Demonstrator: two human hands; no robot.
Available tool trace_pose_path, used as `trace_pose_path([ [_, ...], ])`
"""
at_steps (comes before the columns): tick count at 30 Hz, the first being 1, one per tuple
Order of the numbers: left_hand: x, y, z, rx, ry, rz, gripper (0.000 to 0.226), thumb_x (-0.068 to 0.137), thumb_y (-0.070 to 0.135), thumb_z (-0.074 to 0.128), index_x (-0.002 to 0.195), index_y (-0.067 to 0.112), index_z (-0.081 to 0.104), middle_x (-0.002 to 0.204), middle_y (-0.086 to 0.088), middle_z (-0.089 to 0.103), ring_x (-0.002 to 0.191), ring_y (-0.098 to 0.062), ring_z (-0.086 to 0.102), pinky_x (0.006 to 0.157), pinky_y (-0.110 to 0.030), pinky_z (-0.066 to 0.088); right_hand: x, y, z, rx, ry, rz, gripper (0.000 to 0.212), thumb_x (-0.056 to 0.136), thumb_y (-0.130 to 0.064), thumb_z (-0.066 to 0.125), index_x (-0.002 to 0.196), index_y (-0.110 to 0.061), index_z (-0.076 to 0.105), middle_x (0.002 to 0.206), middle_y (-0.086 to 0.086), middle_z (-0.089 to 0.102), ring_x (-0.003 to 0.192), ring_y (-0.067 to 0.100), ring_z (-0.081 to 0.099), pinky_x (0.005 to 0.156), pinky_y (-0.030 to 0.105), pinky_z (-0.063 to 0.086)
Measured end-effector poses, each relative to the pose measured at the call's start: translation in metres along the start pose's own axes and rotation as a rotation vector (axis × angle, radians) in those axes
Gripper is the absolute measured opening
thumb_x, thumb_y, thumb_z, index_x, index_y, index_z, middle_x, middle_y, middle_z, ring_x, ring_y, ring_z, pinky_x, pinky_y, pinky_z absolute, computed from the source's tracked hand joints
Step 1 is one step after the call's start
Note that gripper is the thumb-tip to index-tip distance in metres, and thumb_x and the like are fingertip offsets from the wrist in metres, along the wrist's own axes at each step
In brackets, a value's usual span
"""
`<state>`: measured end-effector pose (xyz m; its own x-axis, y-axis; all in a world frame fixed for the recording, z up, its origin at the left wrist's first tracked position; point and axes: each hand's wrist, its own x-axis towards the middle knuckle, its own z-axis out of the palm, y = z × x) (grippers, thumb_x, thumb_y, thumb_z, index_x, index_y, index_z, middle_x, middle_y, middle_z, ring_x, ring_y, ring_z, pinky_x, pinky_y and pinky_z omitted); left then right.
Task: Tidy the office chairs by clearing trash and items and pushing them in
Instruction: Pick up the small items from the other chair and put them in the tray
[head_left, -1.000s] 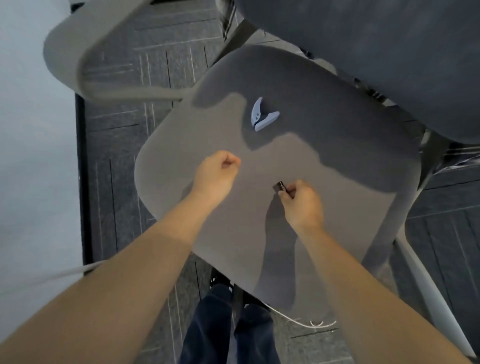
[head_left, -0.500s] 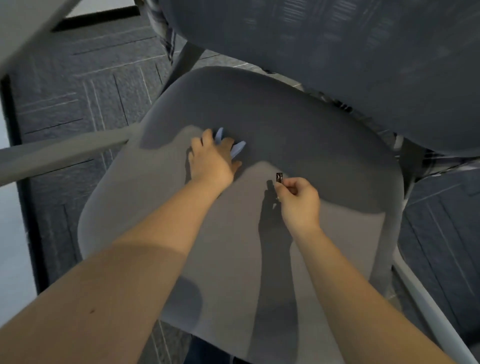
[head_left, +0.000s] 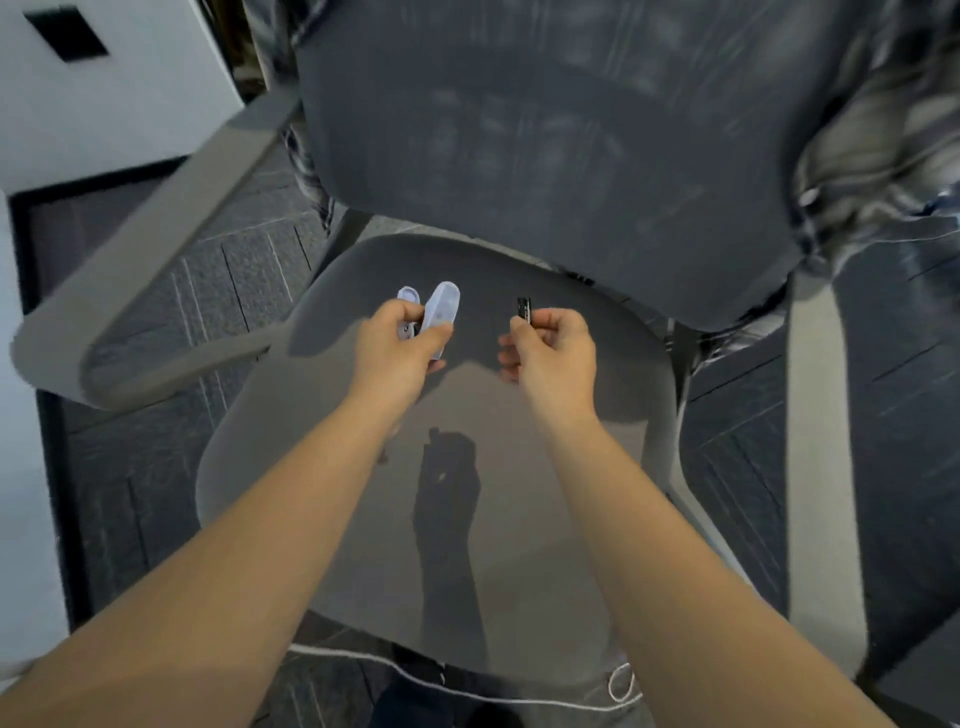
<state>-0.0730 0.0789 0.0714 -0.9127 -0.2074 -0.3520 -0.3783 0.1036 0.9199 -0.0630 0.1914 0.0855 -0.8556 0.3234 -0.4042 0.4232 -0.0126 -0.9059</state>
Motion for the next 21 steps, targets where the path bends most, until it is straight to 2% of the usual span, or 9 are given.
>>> trace_pose_path([
  [4,-0.049,0.045,0.004,-0.041,-0.009,0.110,0.023,0.087,0.018,0.056,0.068,0.016,0.043,0.073,0.008,0.043,0.062,-0.007,0.043,0.067,-0.024,0.043,-0.043,-0.046,-0.035,0.041,-0.015,-0.085,0.007,0.093,-0.009,0.044,0.097,-0.015,0.046,0.067,-0.004,0.054,0.054,0.007,0.049,0.052,0.016,0.045],
  [8,-0.097,0.081,0.015,-0.090,-0.069,0.176,0.029,0.091,0.026,0.049,0.063,0.021,0.044,0.078,0.007,0.045,0.065,-0.004,0.046,0.067,-0.013,0.044,-0.087,-0.078,-0.082,0.023,0.046,-0.190,0.008,0.094,-0.010,0.043,0.096,-0.015,0.048,0.068,-0.004,0.055,0.055,0.007,0.048,0.051,0.012,0.042],
  [11,-0.130,0.107,0.030,-0.140,-0.186,0.198,0.031,0.093,0.030,0.043,0.064,0.021,0.044,0.081,0.004,0.048,0.074,-0.013,0.050,0.070,-0.020,0.044,-0.115,-0.100,-0.123,0.021,0.141,-0.256,0.008,0.093,-0.009,0.044,0.096,-0.014,0.048,0.071,-0.002,0.056,0.057,0.003,0.050,0.045,0.007,0.040],
  [13,-0.151,0.128,0.042,-0.116,-0.283,0.230,0.032,0.094,0.029,0.041,0.064,0.021,0.043,0.081,0.002,0.046,0.071,-0.011,0.048,0.063,-0.017,0.044,-0.133,-0.113,-0.152,0.042,0.223,-0.286,0.008,0.092,-0.007,0.044,0.096,-0.013,0.049,0.070,-0.001,0.056,0.053,0.001,0.051,0.043,0.007,0.038],
  [15,-0.174,0.148,0.057,-0.094,-0.382,0.259,0.031,0.094,0.028,0.042,0.064,0.021,0.043,0.080,0.002,0.045,0.067,-0.010,0.047,0.069,-0.019,0.046,-0.153,-0.124,-0.181,0.039,0.306,-0.306,0.008,0.092,-0.007,0.045,0.097,-0.011,0.050,0.069,0.000,0.056,0.055,0.005,0.050,0.045,0.010,0.039],
  [18,-0.210,0.177,0.079,-0.081,-0.527,0.299,0.030,0.091,0.023,0.049,0.062,0.017,0.046,0.093,-0.003,0.060,0.083,-0.027,0.058,0.073,-0.026,0.043,-0.187,-0.135,-0.223,0.051,0.426,-0.319,0.006,0.092,-0.008,0.047,0.091,-0.013,0.050,0.073,0.001,0.057,0.058,0.006,0.050,0.043,0.006,0.040],
  [19,-0.223,0.185,0.086,-0.079,-0.576,0.317,0.030,0.090,0.021,0.052,0.061,0.016,0.047,0.102,-0.006,0.063,0.092,-0.024,0.062,0.072,-0.026,0.041,-0.199,-0.138,-0.237,0.059,0.465,-0.319,0.005,0.091,-0.008,0.048,0.091,-0.013,0.050,0.073,0.001,0.057,0.059,0.005,0.051,0.043,0.005,0.040],
  [20,-0.235,0.192,0.093,-0.072,-0.625,0.343,0.030,0.089,0.020,0.054,0.060,0.016,0.047,0.100,-0.006,0.065,0.087,-0.007,0.064,0.073,-0.027,0.038,-0.211,-0.139,-0.250,0.067,0.502,-0.318,0.004,0.091,-0.008,0.049,0.092,-0.012,0.050,0.073,0.000,0.057,0.060,0.004,0.051,0.043,0.004,0.041],
  [21,-0.248,0.198,0.100,-0.060,-0.670,0.372,0.030,0.088,0.020,0.055,0.059,0.016,0.047,0.091,-0.005,0.065,0.067,0.008,0.059,0.073,-0.027,0.037,-0.223,-0.140,-0.262,0.075,0.538,-0.314,0.004,0.091,-0.008,0.050,0.093,-0.011,0.050,0.073,-0.001,0.057,0.060,0.004,0.052,0.044,0.004,0.042],
])
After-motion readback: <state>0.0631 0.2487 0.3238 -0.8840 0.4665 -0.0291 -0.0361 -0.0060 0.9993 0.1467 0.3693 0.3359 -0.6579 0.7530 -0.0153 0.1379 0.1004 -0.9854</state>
